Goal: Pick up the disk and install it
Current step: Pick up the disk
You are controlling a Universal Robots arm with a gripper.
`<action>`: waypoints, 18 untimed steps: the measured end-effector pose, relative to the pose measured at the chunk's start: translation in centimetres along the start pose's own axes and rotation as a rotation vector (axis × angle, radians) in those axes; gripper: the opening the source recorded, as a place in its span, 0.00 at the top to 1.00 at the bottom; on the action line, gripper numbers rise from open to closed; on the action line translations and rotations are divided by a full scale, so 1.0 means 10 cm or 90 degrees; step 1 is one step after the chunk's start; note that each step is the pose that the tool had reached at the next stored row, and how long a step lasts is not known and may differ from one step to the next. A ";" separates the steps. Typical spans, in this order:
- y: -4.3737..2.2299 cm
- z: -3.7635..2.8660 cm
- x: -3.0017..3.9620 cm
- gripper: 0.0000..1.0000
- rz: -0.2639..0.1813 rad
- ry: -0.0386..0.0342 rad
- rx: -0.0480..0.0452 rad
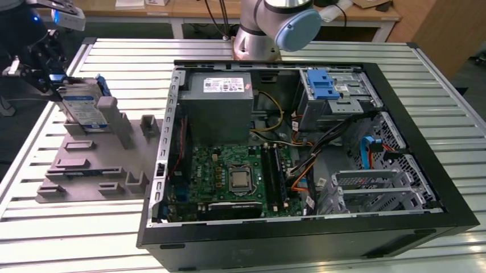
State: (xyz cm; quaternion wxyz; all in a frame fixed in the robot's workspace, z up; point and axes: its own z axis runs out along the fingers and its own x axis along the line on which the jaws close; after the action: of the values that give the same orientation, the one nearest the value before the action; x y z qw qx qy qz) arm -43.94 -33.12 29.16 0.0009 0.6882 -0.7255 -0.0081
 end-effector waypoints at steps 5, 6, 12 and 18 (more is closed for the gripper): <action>0.001 0.008 0.001 0.48 0.000 0.0000 0.0000; 0.001 0.009 0.001 0.48 0.000 0.0000 0.0000; 0.001 0.009 0.001 0.58 0.000 0.0000 0.0000; 0.001 0.009 0.001 0.63 0.000 0.0000 0.0000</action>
State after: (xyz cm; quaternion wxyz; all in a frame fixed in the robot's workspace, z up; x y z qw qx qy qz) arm -43.95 -33.13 29.06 0.0010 0.6883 -0.7254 -0.0080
